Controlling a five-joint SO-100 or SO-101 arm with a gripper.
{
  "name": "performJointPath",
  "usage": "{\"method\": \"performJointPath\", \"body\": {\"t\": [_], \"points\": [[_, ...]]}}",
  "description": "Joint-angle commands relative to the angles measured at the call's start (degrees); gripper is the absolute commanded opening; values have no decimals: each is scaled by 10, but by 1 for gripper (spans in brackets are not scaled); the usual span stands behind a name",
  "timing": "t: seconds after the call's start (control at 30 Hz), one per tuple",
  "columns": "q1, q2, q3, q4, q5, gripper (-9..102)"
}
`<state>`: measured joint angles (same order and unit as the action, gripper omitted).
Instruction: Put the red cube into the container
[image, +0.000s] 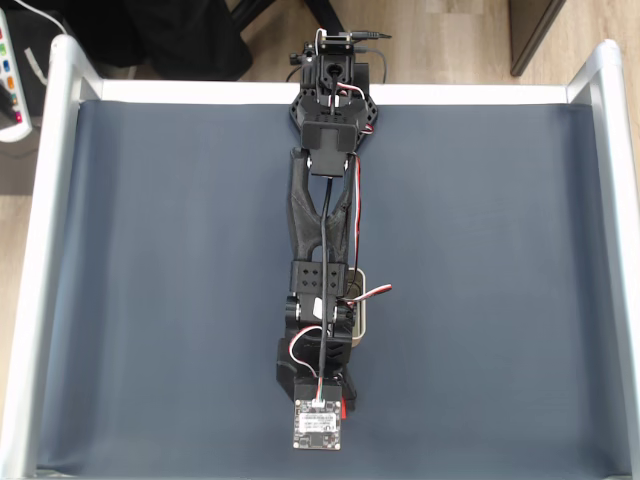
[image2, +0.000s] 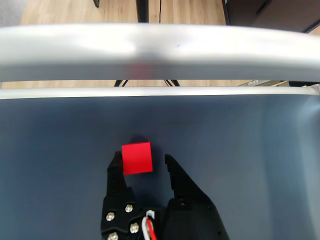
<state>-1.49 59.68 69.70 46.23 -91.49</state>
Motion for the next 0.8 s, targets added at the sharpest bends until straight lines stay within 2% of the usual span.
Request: {"method": "performJointPath", "body": {"t": [0.0,0.27,0.53,0.77], "points": [[-9,4,-35,-4,11,29],[-14,-2,-36,-28,19,23],[-20,-6,-40,-42,11,3],[-20,10,-41,-36,14,0]]}}
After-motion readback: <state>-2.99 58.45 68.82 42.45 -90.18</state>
